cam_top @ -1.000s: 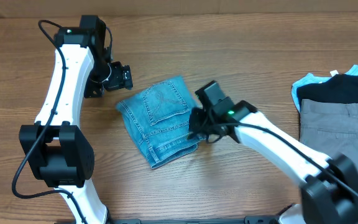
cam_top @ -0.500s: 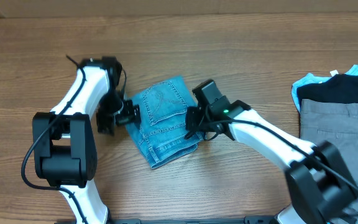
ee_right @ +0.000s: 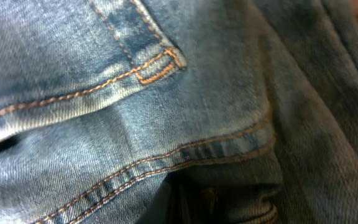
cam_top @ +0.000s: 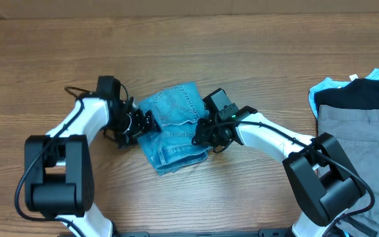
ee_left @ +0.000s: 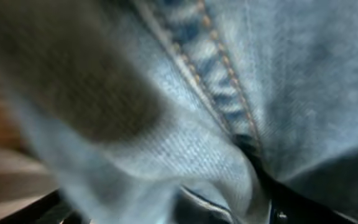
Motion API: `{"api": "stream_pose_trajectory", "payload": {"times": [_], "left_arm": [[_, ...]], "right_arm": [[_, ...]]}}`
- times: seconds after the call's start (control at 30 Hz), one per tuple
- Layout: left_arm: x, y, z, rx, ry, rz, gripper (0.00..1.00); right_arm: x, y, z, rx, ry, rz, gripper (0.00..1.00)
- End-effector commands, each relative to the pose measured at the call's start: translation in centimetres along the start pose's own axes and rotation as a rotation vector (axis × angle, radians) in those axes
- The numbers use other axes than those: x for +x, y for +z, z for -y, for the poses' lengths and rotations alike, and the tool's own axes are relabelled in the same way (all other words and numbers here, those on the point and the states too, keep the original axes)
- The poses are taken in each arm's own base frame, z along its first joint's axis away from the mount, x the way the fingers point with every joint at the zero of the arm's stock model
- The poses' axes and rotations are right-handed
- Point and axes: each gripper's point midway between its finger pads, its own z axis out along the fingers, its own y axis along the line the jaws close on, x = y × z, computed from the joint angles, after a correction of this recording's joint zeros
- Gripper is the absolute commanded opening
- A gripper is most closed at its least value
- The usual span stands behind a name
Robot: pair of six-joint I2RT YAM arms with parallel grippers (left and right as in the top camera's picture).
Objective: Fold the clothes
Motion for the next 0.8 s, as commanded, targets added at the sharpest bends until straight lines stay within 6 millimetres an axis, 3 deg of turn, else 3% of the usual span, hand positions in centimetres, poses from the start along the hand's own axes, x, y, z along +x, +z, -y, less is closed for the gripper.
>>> {"api": "stream_pose_trajectory", "payload": {"times": [0.0,0.07,0.23,0.4,0.53,0.63,0.77], "left_arm": [[5.1,6.2,-3.2,0.06,-0.111,-0.157,0.87],[5.3,6.7,-3.3,0.084,-0.119,-0.145,0.83],[6.0,6.6,-3.4,0.113,-0.146,-0.163,0.57],[6.0,5.6,-4.8,0.118,-0.163,-0.166,0.52],[6.2,4.2,-6.6,0.134,-0.178,-0.174,0.48],[5.8,2.9,-7.8,0.171,-0.211,-0.153,0.52],[5.1,0.9,-7.0,0.325,-0.191,-0.119,0.84]], "right_arm": [[1.9,1.8,1.3,0.033,0.023,-0.082,0.04],[2.0,1.8,1.3,0.031,0.022,-0.083,0.04],[2.1,1.8,1.4,0.035,0.024,-0.087,0.04],[2.4,1.6,1.6,0.047,0.022,-0.101,0.04],[2.2,0.2,0.8,0.032,-0.043,-0.085,0.04],[1.9,-1.5,-0.2,0.015,-0.078,-0.063,0.04],[2.3,-3.5,-2.6,-0.071,-0.157,-0.058,0.04]]}}
